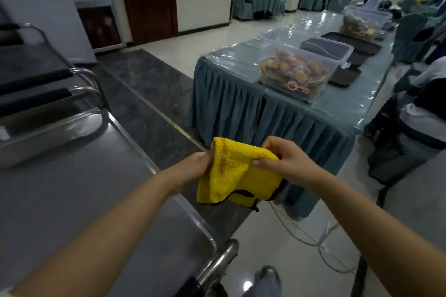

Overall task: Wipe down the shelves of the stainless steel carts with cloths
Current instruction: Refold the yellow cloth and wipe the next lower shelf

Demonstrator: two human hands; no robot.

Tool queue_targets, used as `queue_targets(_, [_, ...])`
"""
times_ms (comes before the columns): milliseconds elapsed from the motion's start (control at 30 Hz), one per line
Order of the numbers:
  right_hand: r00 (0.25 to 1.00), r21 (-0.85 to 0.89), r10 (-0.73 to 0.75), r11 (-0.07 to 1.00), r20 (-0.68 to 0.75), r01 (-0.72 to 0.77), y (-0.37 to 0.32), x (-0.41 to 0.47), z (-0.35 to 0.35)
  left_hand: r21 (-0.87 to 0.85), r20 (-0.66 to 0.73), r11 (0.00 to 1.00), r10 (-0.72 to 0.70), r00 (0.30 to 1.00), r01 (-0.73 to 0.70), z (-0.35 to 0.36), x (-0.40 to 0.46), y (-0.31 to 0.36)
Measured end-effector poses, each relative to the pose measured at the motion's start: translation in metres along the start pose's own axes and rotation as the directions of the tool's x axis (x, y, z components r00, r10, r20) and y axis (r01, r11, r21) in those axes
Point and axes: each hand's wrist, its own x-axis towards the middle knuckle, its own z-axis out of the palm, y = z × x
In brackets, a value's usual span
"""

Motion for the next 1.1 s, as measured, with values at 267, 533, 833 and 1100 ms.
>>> queue_targets(267, [0.983, -0.066, -0.077, 0.994, 0.164, 0.089, 0.076, 0.111, -0.073, -0.412, 0.093, 0.897, -0.134, 0.987, 0.160, 0.013, 0.123, -0.009])
queue_targets(533, [0.972, -0.151, -0.115, 0.978, 0.203, 0.147, 0.147, 0.215, -0.164, -0.533, 0.061, 0.829, -0.164, 0.985, 0.170, 0.059, 0.220, 0.026])
queue_targets(833, [0.856, 0.023, -0.315, 0.942, 0.409, 0.336, 0.164, 0.291, -0.157, -0.565, -0.463, 0.818, -0.422, 0.779, 0.107, 0.022, 0.267, 0.036])
queue_targets(1100, [0.679, 0.182, -0.462, 0.877, 0.571, 0.444, 0.171, 0.382, -0.079, -0.804, -0.381, 0.591, -0.433, 0.817, -0.062, -0.069, 0.272, 0.028])
